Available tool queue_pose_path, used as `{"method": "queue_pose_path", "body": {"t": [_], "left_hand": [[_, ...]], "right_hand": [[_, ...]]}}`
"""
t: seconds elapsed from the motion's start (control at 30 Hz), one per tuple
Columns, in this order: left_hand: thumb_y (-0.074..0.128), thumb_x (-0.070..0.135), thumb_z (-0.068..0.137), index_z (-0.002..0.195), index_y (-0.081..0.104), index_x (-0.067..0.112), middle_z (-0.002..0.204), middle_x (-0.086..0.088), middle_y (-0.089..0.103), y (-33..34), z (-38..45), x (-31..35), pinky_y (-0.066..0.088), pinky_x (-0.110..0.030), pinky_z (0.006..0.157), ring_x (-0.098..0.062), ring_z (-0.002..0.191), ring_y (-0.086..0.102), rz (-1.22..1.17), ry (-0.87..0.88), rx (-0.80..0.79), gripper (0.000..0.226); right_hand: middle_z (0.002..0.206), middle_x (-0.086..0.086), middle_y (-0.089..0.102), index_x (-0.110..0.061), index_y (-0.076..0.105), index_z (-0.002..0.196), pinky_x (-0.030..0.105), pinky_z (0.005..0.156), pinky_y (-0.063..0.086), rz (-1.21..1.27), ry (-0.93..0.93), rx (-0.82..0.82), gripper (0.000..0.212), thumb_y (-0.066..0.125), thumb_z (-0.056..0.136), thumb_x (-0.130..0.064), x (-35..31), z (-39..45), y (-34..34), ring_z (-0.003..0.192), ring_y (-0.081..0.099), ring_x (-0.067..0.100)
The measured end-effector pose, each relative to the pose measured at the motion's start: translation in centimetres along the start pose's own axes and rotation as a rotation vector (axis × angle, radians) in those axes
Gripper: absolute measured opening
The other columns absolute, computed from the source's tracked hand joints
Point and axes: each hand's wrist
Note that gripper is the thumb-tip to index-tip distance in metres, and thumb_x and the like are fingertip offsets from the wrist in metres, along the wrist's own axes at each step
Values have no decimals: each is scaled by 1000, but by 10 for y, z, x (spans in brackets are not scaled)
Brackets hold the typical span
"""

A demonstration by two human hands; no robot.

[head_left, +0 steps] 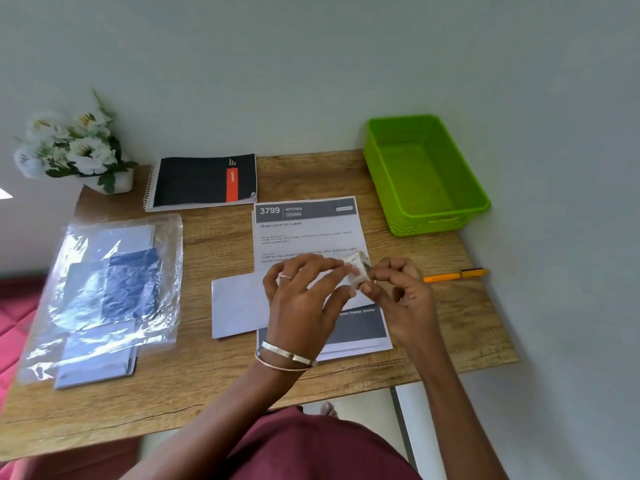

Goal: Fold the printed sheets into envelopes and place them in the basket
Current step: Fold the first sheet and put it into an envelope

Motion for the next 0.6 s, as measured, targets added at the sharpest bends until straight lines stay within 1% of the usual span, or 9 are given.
{"method": "queue_pose_path", "body": {"t": [0.07,0.13,0.2,0.27,0.33,0.4,0.43,0.53,0.6], "left_hand": [[66,37,80,93,72,30,95,12,69,-1,-1,-4,30,-39,89,-16,99,60,23,-29,-11,16],[68,37,79,89,73,30,90,13,69,-5,-4,-10,28,-39,90,-13,97,58,48,-57,-21,13],[66,41,78,85,73,30,86,14,70,-8,-5,-16,26,-41,93,-10,97,56,59,-70,-25,14],[64,42,78,81,73,30,83,15,70,-11,-4,-21,24,-42,95,-9,96,57,50,-75,-22,16],[62,42,79,79,73,29,81,14,71,-13,-3,-23,22,-42,97,-10,93,61,40,-77,-19,17],[60,40,80,77,73,28,79,13,71,-14,-2,-25,20,-42,98,-10,91,63,31,-80,-19,18],[60,39,80,76,73,27,78,13,71,-15,-2,-25,20,-42,98,-9,90,64,20,-88,-21,19],[57,38,79,74,71,26,75,12,70,-17,0,-27,21,-39,97,-8,87,63,-18,-147,-56,20],[54,40,78,73,70,26,76,12,70,-17,2,-26,22,-39,96,-10,86,65,-47,-214,-114,22]], "right_hand": [[98,-13,56,-42,71,87,30,67,44,-60,-23,-32,17,74,73,-33,-1,-4,7,99,51,26],[100,-14,56,-46,71,87,27,66,43,-136,-59,-58,17,73,73,-37,-1,-8,13,99,49,24],[102,-12,56,-43,71,89,23,70,44,-181,-89,-73,17,72,74,-37,-5,-9,19,100,46,20],[103,-11,56,-36,72,90,17,75,42,-230,-113,-90,16,71,74,-35,-8,-9,23,99,44,16],[104,-10,56,-33,72,91,18,80,41,-269,-127,-107,17,71,74,-34,-10,-9,27,99,43,15],[103,-7,57,-32,71,93,24,80,43,-285,-136,-115,19,71,74,-33,-11,-8,30,99,44,18],[103,-6,57,-31,72,94,24,80,43,-292,-142,-116,20,71,74,-33,-12,-7,31,98,44,19],[102,-6,58,-29,72,94,15,80,40,-320,-148,-111,20,70,75,-31,-14,-7,36,98,43,16],[102,-7,58,-28,72,94,14,82,39,-343,-147,-110,18,71,76,-29,-15,-7,38,99,42,13]]}}
Point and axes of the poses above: each hand's wrist, its own z-axis towards the middle knuckle, its own y-axis out of the palm, x = y × z
